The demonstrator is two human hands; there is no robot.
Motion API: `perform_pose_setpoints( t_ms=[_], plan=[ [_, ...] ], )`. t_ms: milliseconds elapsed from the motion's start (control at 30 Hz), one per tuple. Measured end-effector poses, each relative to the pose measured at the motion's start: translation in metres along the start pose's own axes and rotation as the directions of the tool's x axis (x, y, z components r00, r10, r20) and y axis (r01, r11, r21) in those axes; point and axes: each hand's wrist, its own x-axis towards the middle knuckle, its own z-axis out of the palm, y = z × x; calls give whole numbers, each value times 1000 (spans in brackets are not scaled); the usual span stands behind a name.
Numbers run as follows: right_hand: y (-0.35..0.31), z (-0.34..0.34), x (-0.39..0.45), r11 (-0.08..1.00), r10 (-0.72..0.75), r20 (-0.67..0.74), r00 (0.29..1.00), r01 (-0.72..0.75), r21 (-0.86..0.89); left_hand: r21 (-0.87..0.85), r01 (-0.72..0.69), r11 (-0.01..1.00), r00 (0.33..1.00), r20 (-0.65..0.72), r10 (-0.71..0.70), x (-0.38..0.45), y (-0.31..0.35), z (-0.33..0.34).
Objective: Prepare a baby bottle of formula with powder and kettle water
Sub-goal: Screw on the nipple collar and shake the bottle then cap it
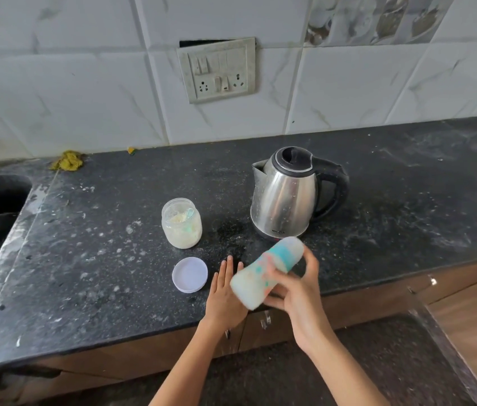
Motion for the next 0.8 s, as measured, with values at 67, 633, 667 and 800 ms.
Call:
perform_pose_setpoints(
  t_ms=[67,633,667,800],
  plan=[
    [-5,-2,5,998,-23,-52,998,26,60,-36,6,999,998,56,-4,-3,1,0],
    [-18,4,4,992,12,33,999,-16,124,-161,-2,987,1000,-9,0,-1,-3,8],
    [-18,4,2,995,22,76,997,-29,94,-218,-15,976,1000,-30,9,-1,-4,10],
    [-24,4,-2,1000,24,90,996,-24,0,-197,7,980,1000,-26,-12,-2,-4,6]
  ],
)
